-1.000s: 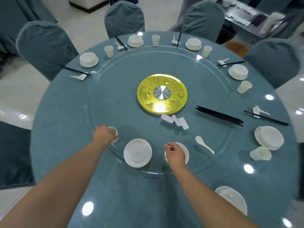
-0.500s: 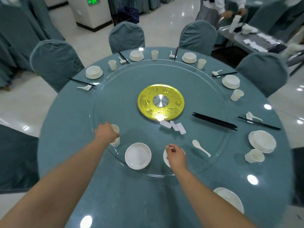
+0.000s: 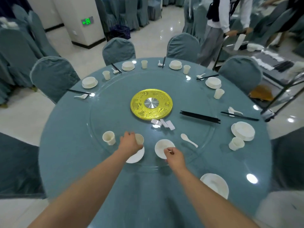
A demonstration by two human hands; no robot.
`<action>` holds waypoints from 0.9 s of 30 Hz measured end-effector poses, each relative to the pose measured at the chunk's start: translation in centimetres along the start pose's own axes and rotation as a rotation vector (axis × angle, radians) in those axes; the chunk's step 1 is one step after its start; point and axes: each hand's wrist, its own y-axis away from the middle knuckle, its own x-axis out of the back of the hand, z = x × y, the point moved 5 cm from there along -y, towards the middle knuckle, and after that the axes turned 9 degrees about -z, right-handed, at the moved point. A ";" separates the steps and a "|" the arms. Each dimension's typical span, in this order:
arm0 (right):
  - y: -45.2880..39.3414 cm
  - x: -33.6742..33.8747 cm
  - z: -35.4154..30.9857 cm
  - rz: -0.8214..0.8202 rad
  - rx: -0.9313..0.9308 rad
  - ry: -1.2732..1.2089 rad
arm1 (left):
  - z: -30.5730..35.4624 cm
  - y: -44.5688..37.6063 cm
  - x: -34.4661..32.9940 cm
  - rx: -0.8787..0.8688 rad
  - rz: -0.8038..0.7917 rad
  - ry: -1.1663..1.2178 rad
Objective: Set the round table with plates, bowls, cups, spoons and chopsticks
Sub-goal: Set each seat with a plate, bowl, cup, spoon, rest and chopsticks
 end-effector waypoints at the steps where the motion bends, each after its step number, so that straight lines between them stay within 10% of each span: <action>1: 0.4 0.4 0.6 0.002 -0.007 0.006 | 0.9 0.5 -1.1 -0.020 -0.014 -0.006; 27: 7.4 11.9 15.4 0.198 -0.265 -0.126 | 14.1 7.5 -21.0 -0.286 -0.413 -0.129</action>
